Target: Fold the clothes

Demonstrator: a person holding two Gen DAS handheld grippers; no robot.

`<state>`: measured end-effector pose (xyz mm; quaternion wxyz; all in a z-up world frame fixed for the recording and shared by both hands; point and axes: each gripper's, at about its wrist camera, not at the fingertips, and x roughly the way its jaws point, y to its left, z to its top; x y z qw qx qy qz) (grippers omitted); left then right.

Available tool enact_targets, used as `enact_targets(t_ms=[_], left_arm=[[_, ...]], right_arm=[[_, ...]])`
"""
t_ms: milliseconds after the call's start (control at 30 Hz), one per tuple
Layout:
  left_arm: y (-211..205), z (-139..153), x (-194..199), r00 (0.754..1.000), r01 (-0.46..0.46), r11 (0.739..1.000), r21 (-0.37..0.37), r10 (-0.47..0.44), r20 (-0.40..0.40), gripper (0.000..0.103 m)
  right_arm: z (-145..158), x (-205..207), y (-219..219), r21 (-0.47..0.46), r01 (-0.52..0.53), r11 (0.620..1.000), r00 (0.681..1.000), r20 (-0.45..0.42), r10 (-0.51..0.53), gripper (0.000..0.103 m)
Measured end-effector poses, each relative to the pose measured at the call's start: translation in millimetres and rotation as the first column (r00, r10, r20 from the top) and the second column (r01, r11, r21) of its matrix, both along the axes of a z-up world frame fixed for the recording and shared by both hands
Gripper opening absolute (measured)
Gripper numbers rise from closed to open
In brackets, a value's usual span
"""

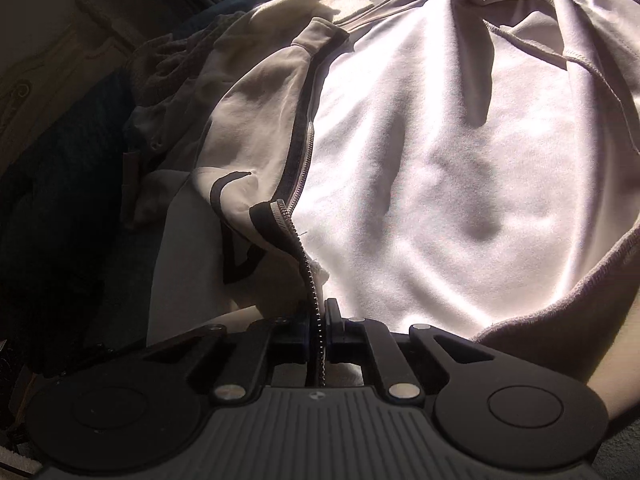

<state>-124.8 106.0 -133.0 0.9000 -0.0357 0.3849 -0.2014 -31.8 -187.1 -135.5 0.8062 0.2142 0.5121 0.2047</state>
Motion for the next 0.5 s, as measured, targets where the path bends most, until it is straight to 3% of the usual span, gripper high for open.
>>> enact_targets(t_ms=[100, 400, 500], left_arm=[[6, 0, 3, 0.999, -0.022, 0.999, -0.035, 0.021, -0.027, 0.03], [4, 8, 12, 1.0, 0.02, 0.995, -0.094, -0.02, 0.003, 0.043], [0, -2, 20, 0.997, 0.048, 0.994, -0.101, -0.053, -0.051, 0.046]], right_arm=[[-4, 0, 1, -0.011, 0.003, 1.0, 1.0, -0.009, -0.003, 0.007], [-6, 3, 4, 0.025, 0.028, 0.999, 0.999, -0.042, -0.027, 0.007], [-8, 5, 5, 0.038, 0.04, 0.998, 0.998, -0.06, -0.037, 0.007]])
